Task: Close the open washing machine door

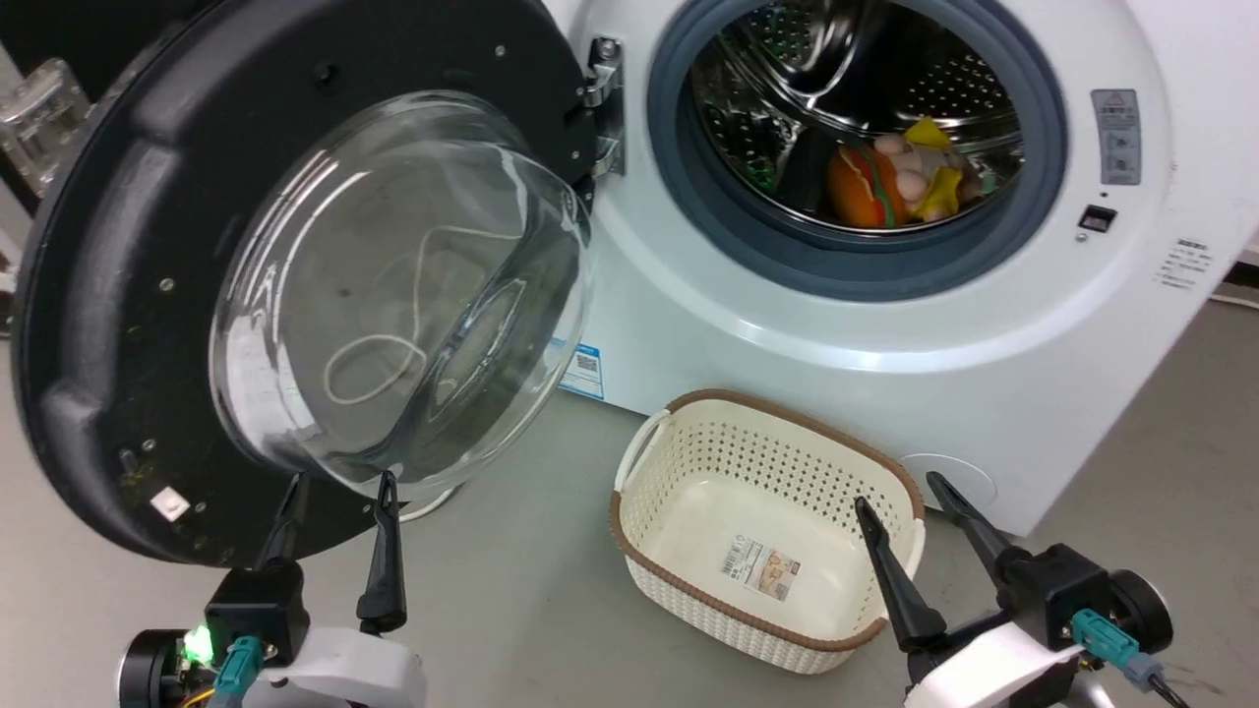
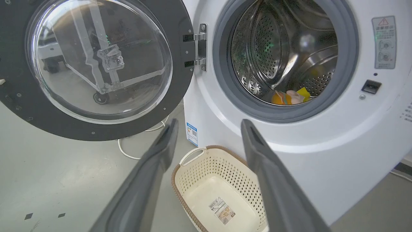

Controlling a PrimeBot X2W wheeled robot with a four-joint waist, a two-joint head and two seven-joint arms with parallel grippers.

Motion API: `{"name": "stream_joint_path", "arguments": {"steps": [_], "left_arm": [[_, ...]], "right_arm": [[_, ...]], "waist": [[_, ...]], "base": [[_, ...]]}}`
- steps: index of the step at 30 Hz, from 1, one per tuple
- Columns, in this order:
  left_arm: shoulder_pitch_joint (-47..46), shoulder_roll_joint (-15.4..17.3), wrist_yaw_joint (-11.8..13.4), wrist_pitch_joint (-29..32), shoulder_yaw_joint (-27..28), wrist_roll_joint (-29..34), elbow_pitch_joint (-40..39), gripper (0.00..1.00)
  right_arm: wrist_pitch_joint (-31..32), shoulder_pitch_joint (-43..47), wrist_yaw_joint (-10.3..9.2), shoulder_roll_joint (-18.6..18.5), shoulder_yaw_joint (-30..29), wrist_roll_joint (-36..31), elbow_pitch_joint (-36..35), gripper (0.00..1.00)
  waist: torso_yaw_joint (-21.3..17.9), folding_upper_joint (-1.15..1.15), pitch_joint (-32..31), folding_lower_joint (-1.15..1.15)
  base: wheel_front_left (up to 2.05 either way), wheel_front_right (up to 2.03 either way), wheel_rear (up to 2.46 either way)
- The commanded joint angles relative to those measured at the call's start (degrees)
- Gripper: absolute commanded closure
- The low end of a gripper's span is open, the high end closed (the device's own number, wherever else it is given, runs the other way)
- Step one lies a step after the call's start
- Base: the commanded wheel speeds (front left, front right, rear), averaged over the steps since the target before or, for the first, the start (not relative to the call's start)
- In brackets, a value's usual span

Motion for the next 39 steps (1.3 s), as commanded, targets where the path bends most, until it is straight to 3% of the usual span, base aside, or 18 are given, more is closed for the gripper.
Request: {"name": "stream_joint_path", "arguments": {"steps": [1, 19, 20, 21, 22, 29, 31, 32, 35, 37, 38, 39], "left_arm": [[0.6, 0.0, 0.2, -0.7, 0.3, -0.4, -0.4, 0.0], [1.1, -0.1, 0.1, -2.9, 1.8, -1.5, -1.5, 0.0], [1.2, -0.1, 0.0, -3.0, 1.9, -1.5, -1.5, 0.05], [1.2, -0.1, -0.1, -3.1, 2.0, -1.5, -1.5, 0.59], [1.2, -0.1, -0.4, -3.2, 2.0, -1.5, -1.6, 1.0], [0.1, 0.3, -2.1, -3.9, 4.3, -3.5, -4.8, 1.0], [-1.6, 0.2, -2.7, -4.3, 7.3, -8.1, -6.6, 1.0], [-4.0, 2.2, -3.7, -4.7, 9.8, -10.0, -7.6, 1.0], [-6.1, 4.2, -4.2, -4.8, 10.7, -11.9, -7.0, 1.0], [-9.7, 7.6, -4.8, -3.2, 12.6, -16.7, -5.3, 1.0], [-9.7, 7.6, -4.8, -3.2, 12.6, -16.7, -5.3, 1.0], [-12.6, 10.1, -5.0, -1.3, 14.1, -20.3, -3.3, 1.0]], "right_arm": [[-0.8, -0.8, 0.02, 0.0, 0.5, -0.3, 0.4, 0.0], [-2.9, -0.8, 0.03, 0.1, 3.8, 0.3, 1.5, 0.0], [-3.0, -0.8, 0.03, 0.1, 3.9, 0.4, 1.5, 0.0], [-3.1, -0.8, 0.03, 0.1, 4.0, 0.4, 1.5, 0.0], [-3.3, -0.8, 0.03, 0.1, 4.1, 0.4, 1.6, 0.0], [-4.0, -0.3, 0.03, 0.1, 3.5, 0.5, 1.4, 0.0], [-4.3, 0.3, 0.03, 0.1, 3.0, 0.5, 1.1, 0.0], [-4.7, 1.0, 0.03, 0.1, 2.5, 0.3, 0.7, 0.0], [-4.9, 1.5, 0.03, 0.1, 2.3, 0.0, 0.5, 0.0], [-5.3, 1.8, 0.03, 0.1, 2.7, -0.8, 0.2, 0.0], [-5.3, 1.8, 0.03, 0.1, 2.7, -0.8, 0.2, 0.0], [-5.5, 1.6, 0.04, 0.1, 2.9, -1.2, 0.2, 0.0]], "waist": [[0.5, 0.0, 0.0, 0.0], [4.8, 0.0, -0.1, 0.0], [5.0, 0.0, -0.1, 0.0], [5.2, 0.0, -0.1, 0.0], [5.5, 0.0, -0.1, 0.0], [6.9, 0.0, 0.0, 0.0], [7.7, 0.0, 0.0, 0.0], [8.4, 0.0, 0.5, 0.0], [8.8, 0.0, 1.0, 0.0], [8.5, 0.0, 2.2, 0.0], [8.5, 0.0, 2.2, 0.0], [8.2, 0.0, 3.0, 0.0]], "base": [[0.0, 0.0, 0.0], [0.0, 0.0, 0.0], [0.0, 0.0, 0.0], [0.0, 0.0, 0.0], [0.0, 0.0, 0.0], [0.0, 0.0, 0.0], [0.0, 0.0, 0.0], [0.0, 0.0, 0.0], [0.0, 0.0, 0.0], [0.0, 0.0, 0.0], [0.0, 0.0, 0.0], [0.0, 0.0, 0.0]]}}
